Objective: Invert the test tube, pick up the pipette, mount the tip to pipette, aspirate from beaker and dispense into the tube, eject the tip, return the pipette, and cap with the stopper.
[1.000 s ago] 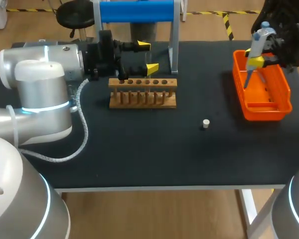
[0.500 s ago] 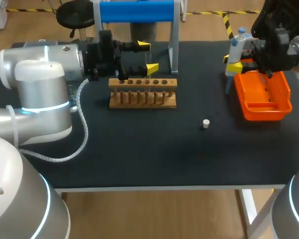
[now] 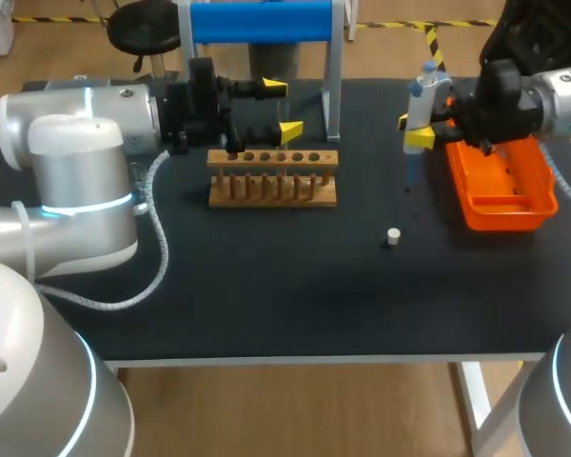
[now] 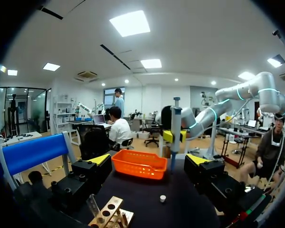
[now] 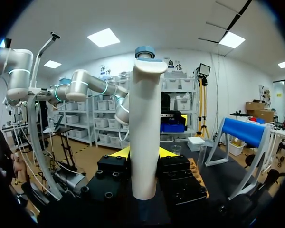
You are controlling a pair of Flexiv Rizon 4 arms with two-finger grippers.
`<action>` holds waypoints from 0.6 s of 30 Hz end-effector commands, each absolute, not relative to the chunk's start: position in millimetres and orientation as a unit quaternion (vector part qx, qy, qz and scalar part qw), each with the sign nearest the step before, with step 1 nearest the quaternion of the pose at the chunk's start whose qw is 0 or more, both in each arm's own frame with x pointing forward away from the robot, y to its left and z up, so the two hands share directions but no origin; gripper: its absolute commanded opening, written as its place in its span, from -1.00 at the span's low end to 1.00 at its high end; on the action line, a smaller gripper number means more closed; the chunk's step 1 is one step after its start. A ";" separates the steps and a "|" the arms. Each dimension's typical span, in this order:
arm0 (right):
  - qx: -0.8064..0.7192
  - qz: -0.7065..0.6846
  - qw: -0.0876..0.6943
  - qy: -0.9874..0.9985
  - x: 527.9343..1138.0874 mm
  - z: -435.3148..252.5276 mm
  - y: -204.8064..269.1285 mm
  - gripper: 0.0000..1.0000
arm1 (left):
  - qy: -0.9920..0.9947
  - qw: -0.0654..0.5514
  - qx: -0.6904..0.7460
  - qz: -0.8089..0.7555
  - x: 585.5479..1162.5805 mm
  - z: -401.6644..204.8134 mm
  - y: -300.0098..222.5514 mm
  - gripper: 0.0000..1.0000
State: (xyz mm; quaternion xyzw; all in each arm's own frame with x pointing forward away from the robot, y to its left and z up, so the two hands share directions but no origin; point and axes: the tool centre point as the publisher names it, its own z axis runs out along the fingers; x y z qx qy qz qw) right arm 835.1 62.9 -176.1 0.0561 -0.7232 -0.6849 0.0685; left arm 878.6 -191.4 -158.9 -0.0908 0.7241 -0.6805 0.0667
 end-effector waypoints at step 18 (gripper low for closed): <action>0.066 -0.679 0.076 -0.727 839.0 -194.0 131.3 -1.00 | 0.723 0.069 -0.092 -0.681 877.7 -159.6 -192.1 1.00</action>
